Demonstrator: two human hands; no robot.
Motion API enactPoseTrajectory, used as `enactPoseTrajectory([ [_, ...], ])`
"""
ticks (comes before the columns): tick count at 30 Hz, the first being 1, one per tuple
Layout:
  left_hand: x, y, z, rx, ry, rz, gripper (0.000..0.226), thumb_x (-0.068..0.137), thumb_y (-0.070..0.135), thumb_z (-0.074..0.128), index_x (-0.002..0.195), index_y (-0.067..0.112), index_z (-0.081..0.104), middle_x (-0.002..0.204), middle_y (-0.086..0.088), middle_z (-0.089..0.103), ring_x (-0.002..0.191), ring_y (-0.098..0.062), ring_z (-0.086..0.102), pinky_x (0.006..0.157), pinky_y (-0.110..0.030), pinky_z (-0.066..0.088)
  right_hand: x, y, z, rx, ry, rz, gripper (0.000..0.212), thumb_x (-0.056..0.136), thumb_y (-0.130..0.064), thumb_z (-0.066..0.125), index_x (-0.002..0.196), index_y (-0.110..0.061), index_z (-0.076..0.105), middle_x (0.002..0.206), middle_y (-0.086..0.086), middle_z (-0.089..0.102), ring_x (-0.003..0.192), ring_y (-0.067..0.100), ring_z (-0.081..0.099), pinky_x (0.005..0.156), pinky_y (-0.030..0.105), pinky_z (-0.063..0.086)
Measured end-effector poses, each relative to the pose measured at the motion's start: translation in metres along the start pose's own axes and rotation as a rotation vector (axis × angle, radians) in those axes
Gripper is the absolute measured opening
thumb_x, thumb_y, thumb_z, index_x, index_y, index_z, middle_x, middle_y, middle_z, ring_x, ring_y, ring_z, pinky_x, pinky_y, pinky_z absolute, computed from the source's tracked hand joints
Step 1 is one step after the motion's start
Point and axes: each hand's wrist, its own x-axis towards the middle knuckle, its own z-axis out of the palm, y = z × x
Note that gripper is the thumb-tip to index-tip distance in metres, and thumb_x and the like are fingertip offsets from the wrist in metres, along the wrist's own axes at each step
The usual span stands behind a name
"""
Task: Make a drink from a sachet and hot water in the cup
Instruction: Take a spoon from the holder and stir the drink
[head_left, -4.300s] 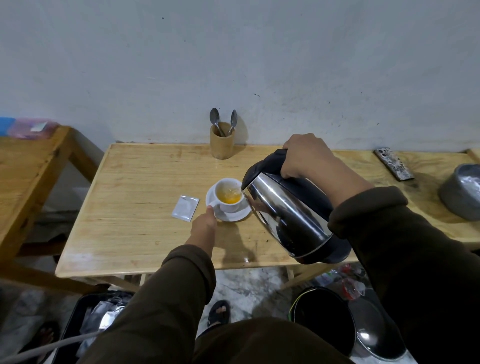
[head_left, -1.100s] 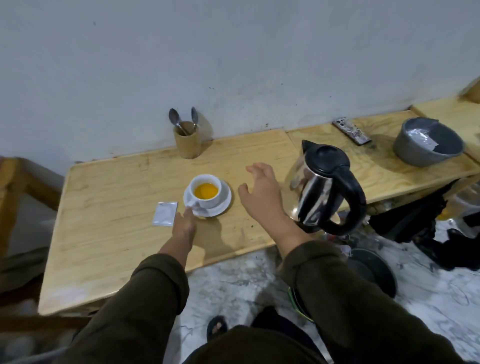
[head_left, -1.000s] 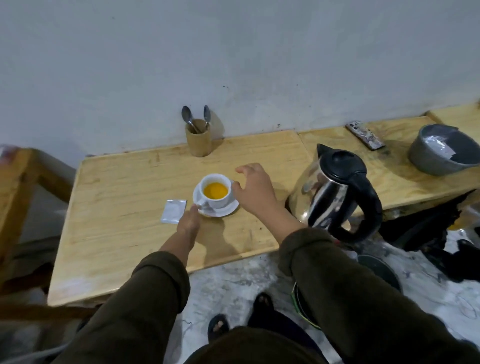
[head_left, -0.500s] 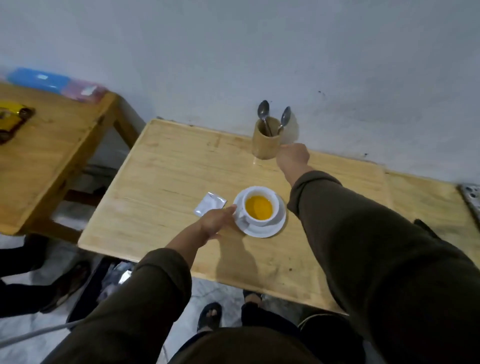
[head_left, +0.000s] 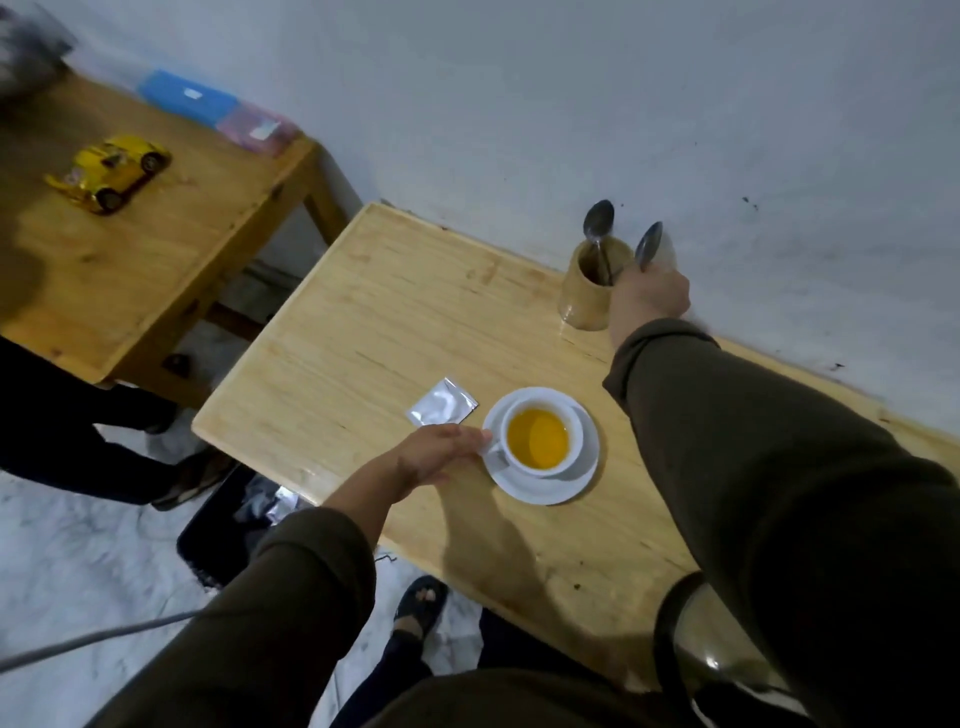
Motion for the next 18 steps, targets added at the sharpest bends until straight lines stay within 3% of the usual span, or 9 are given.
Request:
enactPoseTrajectory([
  [3, -0.001, 0.002, 0.002, 0.019, 0.011, 0.001, 0.022, 0.087, 0.041, 0.060, 0.105, 0.029, 0.063, 0.117, -0.001, 0.064, 0.123, -0.020, 0.054, 0.101, -0.041, 0.041, 0.004, -0.001, -0.002, 0.028, 0.005, -0.033, 0.028, 0.094, -0.025, 0.050, 0.112, -0.010, 0.066, 0.110, 0.006, 0.068, 0.100, 0.023, 0.064, 0.090, 0.030, 0.052],
  [7, -0.004, 0.004, 0.003, 0.042, 0.023, 0.010, 0.026, 0.086, 0.042, 0.061, 0.108, 0.028, 0.062, 0.128, -0.004, 0.062, 0.123, -0.020, 0.054, 0.103, -0.042, 0.040, 0.007, -0.005, -0.005, 0.068, 0.013, -0.062, 0.026, 0.094, -0.024, 0.051, 0.111, -0.013, 0.067, 0.100, 0.001, 0.068, 0.091, 0.018, 0.061, 0.082, 0.022, 0.047],
  [12, -0.008, 0.008, 0.003, 0.090, 0.026, 0.034, 0.026, 0.087, 0.041, 0.061, 0.107, 0.026, 0.064, 0.117, -0.003, 0.065, 0.118, -0.021, 0.057, 0.092, -0.035, 0.042, 0.000, -0.020, -0.011, 0.183, 0.083, -0.188, 0.021, 0.093, -0.024, 0.052, 0.104, -0.012, 0.065, 0.107, 0.004, 0.068, 0.094, 0.016, 0.062, 0.082, 0.023, 0.049],
  [15, -0.009, 0.010, 0.002, 0.120, 0.005, 0.055, 0.018, 0.088, 0.041, 0.059, 0.098, 0.027, 0.064, 0.109, -0.002, 0.064, 0.105, -0.018, 0.058, 0.086, -0.033, 0.042, -0.012, -0.033, -0.019, 0.212, 0.163, -0.288, 0.018, 0.096, -0.023, 0.046, 0.100, -0.010, 0.058, 0.098, 0.003, 0.064, 0.088, 0.017, 0.059, 0.073, 0.022, 0.042],
  [18, -0.011, 0.010, 0.001, 0.157, -0.009, 0.090, 0.027, 0.089, 0.041, 0.057, 0.106, 0.022, 0.065, 0.107, -0.003, 0.063, 0.102, -0.018, 0.057, 0.077, -0.030, 0.044, -0.031, -0.035, -0.028, 0.252, 0.161, -0.345, 0.011, 0.098, -0.020, 0.035, 0.094, -0.016, 0.045, 0.088, 0.002, 0.063, 0.081, 0.020, 0.064, 0.074, 0.032, 0.052],
])
